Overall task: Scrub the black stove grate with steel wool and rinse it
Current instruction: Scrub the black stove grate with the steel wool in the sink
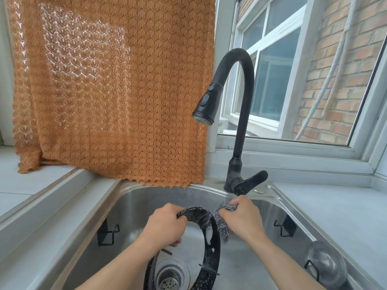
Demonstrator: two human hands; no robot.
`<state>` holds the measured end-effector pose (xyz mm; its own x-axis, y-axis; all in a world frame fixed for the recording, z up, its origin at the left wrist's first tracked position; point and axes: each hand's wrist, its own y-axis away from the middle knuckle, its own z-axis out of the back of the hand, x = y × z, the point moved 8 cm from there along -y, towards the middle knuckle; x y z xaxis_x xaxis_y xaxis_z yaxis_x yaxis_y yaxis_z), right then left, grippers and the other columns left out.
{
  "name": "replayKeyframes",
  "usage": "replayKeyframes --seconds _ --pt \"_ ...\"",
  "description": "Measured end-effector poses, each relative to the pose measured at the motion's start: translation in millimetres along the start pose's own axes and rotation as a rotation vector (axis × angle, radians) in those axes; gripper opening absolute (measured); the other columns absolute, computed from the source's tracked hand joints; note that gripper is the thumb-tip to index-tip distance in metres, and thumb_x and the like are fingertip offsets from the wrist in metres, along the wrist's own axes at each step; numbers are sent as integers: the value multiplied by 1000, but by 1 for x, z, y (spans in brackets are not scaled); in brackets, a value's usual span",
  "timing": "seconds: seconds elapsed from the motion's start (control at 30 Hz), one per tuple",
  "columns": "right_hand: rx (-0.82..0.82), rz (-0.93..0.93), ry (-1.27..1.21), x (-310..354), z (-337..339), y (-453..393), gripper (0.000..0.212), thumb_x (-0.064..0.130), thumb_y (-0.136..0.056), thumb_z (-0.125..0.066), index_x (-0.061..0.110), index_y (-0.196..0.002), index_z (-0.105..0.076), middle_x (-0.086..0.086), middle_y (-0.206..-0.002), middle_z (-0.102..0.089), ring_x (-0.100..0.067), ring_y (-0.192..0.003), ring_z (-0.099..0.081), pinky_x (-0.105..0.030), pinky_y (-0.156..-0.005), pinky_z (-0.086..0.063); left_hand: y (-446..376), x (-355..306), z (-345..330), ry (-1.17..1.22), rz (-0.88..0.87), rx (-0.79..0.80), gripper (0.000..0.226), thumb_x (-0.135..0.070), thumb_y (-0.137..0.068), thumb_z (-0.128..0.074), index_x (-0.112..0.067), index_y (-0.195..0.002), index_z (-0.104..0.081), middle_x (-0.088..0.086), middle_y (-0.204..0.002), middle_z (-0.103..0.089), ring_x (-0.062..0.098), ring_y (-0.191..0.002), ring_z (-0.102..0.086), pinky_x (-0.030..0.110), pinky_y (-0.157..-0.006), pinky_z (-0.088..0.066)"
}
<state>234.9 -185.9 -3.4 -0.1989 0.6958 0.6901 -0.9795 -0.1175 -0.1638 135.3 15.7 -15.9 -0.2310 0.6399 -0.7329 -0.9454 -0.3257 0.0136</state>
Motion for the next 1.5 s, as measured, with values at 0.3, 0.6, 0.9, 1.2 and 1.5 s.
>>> replayKeyframes --seconds 0.3,0.6,0.9,1.2,1.5 --pt "175 1 -113 1 -24 1 44 32 -84 -82 19 -120 -61 1 -110 -58 -2 -78 -56 -13 -61 -41 -9 14 6 -7 27 -50 46 -12 -85 -45 -28 -124 -64 0 -82 -76 18 -82 -74 38 -84 -62" --pt "257 -55 -187 -9 -57 6 38 21 -75 -86 23 -104 -63 -1 -118 -59 -11 -95 -57 -22 -67 -43 -6 2 4 -128 -122 -126 7 -41 -96 -60 -35 -96 -59 4 -106 -76 26 -91 -70 33 -74 -50" --pt "222 -161 -569 -15 -35 -10 50 8 -71 -91 14 -106 -57 -4 -117 -58 -21 -108 -58 -38 -98 -46 -8 0 7 -157 -196 -155 6 -33 -101 -58 -32 -106 -54 2 -82 -73 21 -58 -53 33 -61 -42" --pt "230 -88 -424 -7 -44 -4 43 14 -76 -88 17 -101 -54 -4 -116 -56 -17 -102 -53 -27 -71 -39 -6 -1 7 -197 -202 -144 9 -31 -102 -56 -31 -111 -53 3 -84 -74 21 -57 -51 32 -59 -42" --pt "136 18 -315 -10 -9 -12 42 19 -79 -87 23 -110 -59 5 -119 -57 -2 -92 -55 -15 -67 -39 -11 11 7 -259 -100 -100 29 -4 -92 -48 -29 -102 -40 1 -96 -72 28 -84 -72 42 -78 -58"
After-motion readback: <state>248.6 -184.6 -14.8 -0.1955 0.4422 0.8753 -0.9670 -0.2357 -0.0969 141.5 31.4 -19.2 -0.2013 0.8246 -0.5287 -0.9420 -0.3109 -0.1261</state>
